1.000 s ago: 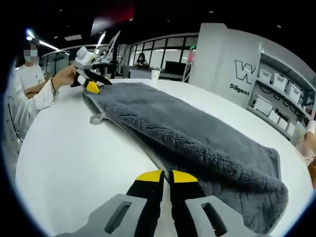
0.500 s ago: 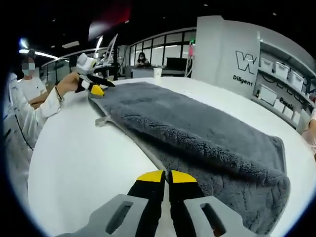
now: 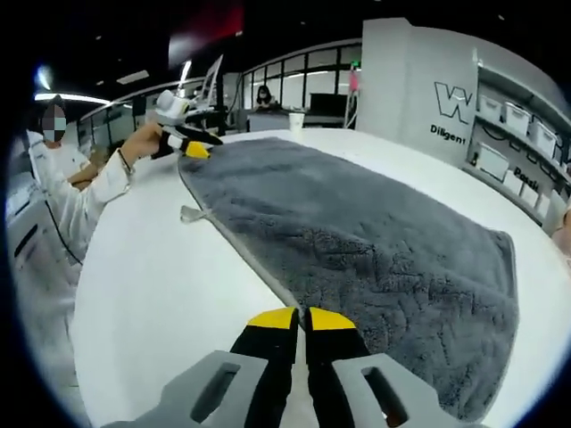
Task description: Open the folded towel by lifting each exposed corner and separating the folded layers until the towel lies flat within the target outline without major curled edges
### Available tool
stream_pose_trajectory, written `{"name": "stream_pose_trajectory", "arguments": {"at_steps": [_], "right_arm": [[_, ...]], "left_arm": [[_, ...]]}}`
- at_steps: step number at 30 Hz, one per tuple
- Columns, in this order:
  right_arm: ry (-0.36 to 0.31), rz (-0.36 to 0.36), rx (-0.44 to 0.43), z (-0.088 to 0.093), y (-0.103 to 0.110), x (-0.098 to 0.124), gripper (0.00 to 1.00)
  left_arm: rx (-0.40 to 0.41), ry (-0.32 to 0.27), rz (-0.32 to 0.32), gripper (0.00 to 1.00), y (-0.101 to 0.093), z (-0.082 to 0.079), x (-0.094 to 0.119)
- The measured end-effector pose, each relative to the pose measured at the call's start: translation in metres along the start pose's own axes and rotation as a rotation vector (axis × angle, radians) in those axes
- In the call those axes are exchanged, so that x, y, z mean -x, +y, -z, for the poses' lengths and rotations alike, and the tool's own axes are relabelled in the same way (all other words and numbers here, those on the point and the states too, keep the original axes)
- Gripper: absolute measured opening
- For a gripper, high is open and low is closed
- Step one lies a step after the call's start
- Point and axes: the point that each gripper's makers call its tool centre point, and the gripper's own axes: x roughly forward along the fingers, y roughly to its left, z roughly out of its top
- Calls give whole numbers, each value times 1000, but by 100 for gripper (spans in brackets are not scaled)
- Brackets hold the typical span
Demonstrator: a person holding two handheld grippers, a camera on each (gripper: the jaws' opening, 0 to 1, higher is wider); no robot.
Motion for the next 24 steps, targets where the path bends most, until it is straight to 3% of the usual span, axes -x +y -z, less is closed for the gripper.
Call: {"name": "stream_pose_trajectory", "arguments": {"at_steps": [24], "right_arm": [[17,-13,-29,9,19,14,0]], "left_arm": [[9,0,-18,97,7,0,3]]}}
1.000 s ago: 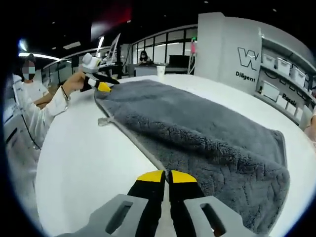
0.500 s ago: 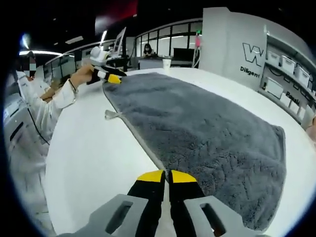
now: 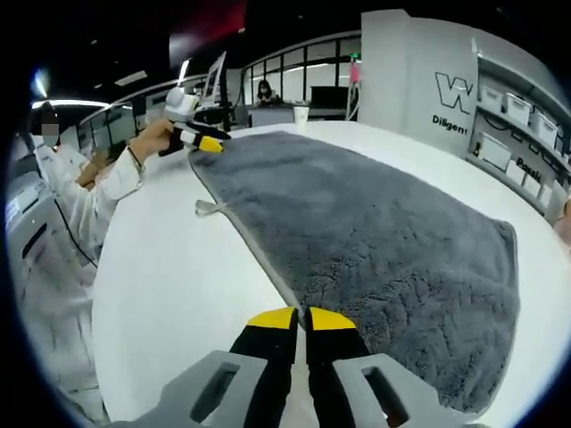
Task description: Open the folded towel by lifting each exposed corner and separating the folded layers until the towel lies flat within the target outline without major curled edges
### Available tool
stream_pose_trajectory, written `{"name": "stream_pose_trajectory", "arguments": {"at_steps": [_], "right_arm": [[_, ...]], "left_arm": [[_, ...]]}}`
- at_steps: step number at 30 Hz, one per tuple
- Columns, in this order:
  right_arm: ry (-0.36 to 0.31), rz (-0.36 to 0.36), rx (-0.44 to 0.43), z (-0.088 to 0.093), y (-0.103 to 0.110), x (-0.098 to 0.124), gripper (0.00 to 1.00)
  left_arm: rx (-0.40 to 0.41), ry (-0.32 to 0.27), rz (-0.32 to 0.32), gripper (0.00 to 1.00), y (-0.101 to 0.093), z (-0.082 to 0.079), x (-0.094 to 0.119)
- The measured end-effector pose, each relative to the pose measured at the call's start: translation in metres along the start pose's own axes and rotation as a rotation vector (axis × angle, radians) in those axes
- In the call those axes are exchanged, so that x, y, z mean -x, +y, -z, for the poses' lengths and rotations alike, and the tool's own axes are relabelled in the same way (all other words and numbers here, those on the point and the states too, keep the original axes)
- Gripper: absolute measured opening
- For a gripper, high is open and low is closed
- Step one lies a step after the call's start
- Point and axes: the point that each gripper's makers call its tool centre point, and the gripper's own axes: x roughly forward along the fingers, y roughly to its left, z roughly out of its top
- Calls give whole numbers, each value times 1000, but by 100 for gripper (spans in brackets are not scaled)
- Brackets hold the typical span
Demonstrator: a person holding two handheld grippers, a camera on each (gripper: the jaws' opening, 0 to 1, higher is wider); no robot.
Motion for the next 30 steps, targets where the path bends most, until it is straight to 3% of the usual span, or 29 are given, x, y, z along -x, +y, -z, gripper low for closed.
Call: {"name": "stream_pose_trajectory", "arguments": {"at_steps": [3,8,12,16,21,30], "right_arm": [[-17,15,20,0,0,1,0],[-62,102,38,-5,-10,13,0],[-103,154,1,-9,-16,30,22],[-157,254,-52,-10,-30,51,35],[-210,308,-141,-5,-41,65,57],[-202,402,-222,17,-60,68,96]], "left_arm": [[-1,-5,1,97,0,-1,1],[-2,-24,-3,98,1,-7,6],[-6,-44,2,98,-4,-11,17],[-26,-52,-6,99,-9,-9,34],[-15,-74,-21,99,-10,-1,57],[2,-108,-8,99,-12,13,91]]}}
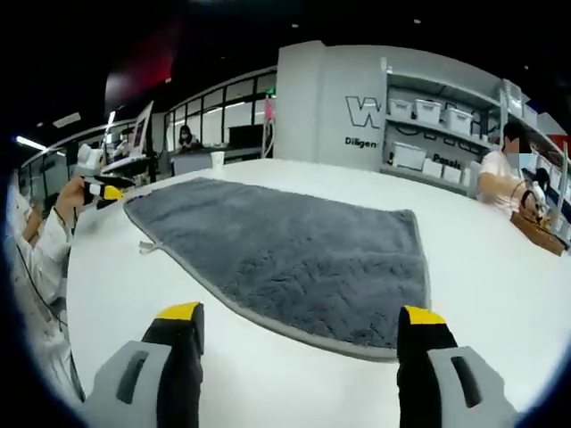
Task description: Open the folded towel by lifting each exposed corner and separating the folded layers until the towel lies flat within the target outline without major curled edges
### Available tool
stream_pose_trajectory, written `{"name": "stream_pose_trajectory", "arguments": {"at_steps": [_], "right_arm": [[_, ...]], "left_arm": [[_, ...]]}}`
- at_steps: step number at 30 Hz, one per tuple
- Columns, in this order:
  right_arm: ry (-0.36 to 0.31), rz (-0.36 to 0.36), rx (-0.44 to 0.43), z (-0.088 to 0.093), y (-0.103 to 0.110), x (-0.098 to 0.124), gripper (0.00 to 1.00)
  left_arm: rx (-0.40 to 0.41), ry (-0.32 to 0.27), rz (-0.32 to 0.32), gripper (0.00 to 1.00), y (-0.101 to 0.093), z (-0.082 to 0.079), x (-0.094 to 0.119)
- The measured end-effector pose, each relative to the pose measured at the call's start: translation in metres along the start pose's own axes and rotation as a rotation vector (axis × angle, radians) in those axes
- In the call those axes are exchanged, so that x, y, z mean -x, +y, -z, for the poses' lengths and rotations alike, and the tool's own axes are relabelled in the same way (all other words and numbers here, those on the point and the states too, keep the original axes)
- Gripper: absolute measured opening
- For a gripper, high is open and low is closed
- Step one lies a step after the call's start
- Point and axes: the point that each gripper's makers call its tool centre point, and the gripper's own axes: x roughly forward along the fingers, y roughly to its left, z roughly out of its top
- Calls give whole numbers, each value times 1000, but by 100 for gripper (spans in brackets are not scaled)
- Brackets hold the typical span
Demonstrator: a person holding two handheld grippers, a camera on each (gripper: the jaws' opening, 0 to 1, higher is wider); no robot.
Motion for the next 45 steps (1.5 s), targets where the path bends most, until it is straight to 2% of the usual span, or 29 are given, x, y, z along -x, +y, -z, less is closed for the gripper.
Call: {"name": "stream_pose_trajectory", "arguments": {"at_steps": [1,3,8,12,15,19,22,25,28,31,34,37,45], "right_arm": [[0,7,-8,1,-1,-1,99],[15,17,-42,7,-2,-1,99],[4,25,-79,8,-1,-5,99],[-10,30,-120,6,1,-9,99],[-18,40,-151,3,0,-14,99],[-27,71,-183,0,-4,-21,99],[-22,97,-197,-1,-10,-28,99],[-36,104,-224,-2,-15,-34,99],[-29,109,-223,1,-17,-40,99],[19,148,-188,10,-22,-42,99],[25,143,-157,12,-18,-43,99],[59,162,-101,19,-19,-42,99],[27,177,-107,19,-16,-38,99]], "left_arm": [[4,-2,-2,99,1,1,3],[11,-10,-13,99,6,3,5],[20,20,-51,99,16,15,2],[52,38,-39,99,13,25,-8],[99,29,-52,99,16,28,-18],[96,46,-94,99,25,34,-28],[109,50,-101,99,26,36,-32],[86,84,-133,99,31,45,-37],[55,88,-152,96,33,45,-38],[28,101,-163,95,33,48,-37],[30,100,-164,95,35,47,-37],[28,105,-162,94,35,47,-36],[28,93,-163,94,37,48,-33]]}}
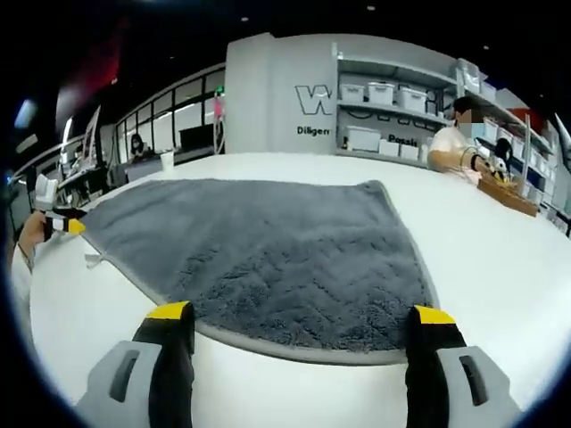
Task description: Open the folded towel by lifting each exposed corner and separating the folded layers until the towel lies flat within the target outline without major curled edges
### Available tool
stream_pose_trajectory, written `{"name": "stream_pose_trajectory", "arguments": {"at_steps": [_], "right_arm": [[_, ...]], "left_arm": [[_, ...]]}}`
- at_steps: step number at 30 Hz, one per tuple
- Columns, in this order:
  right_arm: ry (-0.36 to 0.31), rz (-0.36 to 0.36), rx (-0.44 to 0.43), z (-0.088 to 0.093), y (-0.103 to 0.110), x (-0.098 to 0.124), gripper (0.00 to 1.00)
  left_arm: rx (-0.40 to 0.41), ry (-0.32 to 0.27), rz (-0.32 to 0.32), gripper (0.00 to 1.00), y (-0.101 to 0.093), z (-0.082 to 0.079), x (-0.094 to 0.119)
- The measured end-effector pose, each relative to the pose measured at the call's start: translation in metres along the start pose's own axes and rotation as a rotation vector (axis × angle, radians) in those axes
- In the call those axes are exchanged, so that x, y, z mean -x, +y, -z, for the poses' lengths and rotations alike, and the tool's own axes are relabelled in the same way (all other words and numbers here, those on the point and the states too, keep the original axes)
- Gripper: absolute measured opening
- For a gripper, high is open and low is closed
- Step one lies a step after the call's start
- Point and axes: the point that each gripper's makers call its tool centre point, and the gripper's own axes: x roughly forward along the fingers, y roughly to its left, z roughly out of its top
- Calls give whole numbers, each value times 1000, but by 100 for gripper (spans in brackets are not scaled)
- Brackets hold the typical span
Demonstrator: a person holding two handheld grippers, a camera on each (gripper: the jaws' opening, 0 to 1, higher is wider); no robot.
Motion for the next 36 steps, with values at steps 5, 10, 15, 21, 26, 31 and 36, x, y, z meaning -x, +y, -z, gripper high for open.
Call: {"name": "stream_pose_trajectory", "arguments": {"at_steps": [5,10,15,21,26,31,36], "right_arm": [[4,4,-4,3,4,7,99],[-8,19,-12,7,8,14,99],[-1,16,-11,9,10,19,99],[-6,12,-9,13,14,27,99],[-17,13,-9,14,15,30,99],[-20,10,-7,15,16,32,99],[-18,11,-8,15,17,33,99]], "left_arm": [[2,-3,-1,94,4,2,4],[3,-10,-3,94,6,4,8],[1,-7,2,93,8,5,11],[0,-8,3,93,10,7,14],[-1,-3,4,93,10,9,18],[-1,3,5,93,10,12,24],[-2,2,8,93,10,13,24]]}}
